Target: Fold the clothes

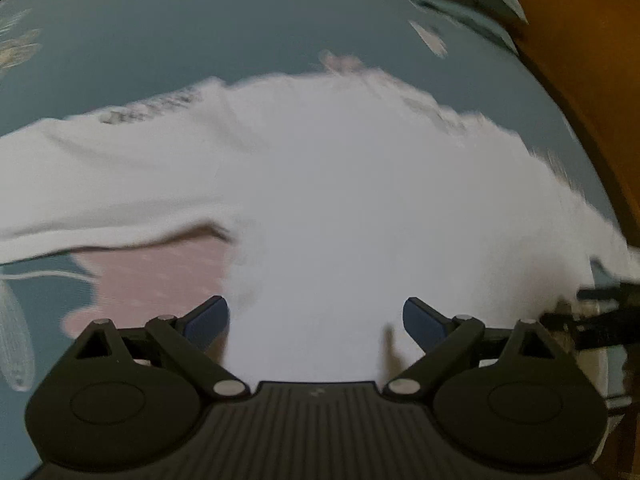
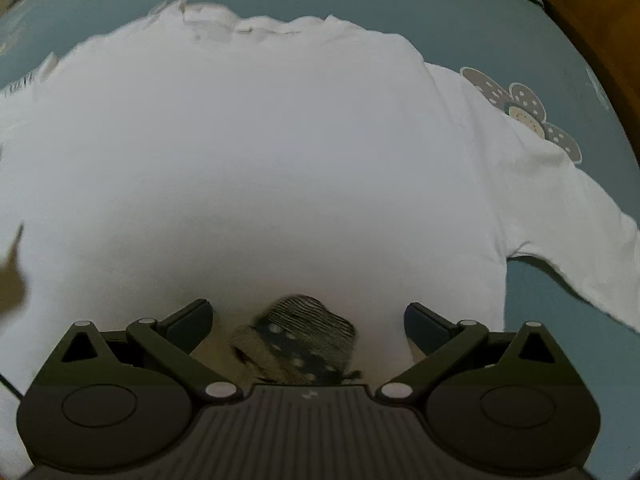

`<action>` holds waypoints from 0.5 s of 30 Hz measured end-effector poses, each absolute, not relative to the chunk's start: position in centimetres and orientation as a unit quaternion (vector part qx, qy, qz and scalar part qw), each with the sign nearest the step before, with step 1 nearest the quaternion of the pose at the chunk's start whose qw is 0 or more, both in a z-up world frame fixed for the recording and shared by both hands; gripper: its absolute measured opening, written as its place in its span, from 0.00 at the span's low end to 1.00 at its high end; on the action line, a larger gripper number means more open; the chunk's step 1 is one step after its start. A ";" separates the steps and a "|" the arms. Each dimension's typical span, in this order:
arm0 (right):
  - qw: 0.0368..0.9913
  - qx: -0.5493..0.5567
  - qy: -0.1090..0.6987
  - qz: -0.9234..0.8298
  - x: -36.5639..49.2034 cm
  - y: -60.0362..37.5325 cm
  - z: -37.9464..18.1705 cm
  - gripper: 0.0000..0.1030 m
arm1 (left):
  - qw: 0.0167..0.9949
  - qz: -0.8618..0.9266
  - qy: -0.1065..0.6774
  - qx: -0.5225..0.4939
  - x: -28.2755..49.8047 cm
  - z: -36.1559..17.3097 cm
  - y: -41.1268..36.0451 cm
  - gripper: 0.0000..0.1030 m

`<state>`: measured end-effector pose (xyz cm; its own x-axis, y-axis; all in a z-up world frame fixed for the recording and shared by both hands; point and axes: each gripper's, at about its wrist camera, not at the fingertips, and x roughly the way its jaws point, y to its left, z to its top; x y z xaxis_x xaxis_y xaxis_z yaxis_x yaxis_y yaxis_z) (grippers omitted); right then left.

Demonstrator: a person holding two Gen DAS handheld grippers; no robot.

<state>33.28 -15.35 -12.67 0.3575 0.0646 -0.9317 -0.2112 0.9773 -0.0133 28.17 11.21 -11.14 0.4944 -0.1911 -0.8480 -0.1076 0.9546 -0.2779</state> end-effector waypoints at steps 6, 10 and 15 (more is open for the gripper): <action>0.821 -0.020 0.557 0.123 33.9 -11.0 -11.2 1.00 | 0.834 0.059 0.461 -0.297 27.5 -10.7 20.7 0.58; 0.816 -0.008 0.558 0.150 34.1 -8.2 -11.0 1.00 | 0.797 0.138 0.422 -0.410 25.6 -11.8 27.2 0.48; 0.804 0.000 0.570 0.171 34.8 -5.3 -11.2 1.00 | 0.750 0.222 0.338 -0.524 21.2 -13.0 33.5 0.47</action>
<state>34.79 -5.30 -11.18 0.2921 0.2744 -0.9162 -0.2752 0.9416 0.1943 21.22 33.50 -13.04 0.6730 -0.0209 -0.7393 -0.6871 0.3523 -0.6354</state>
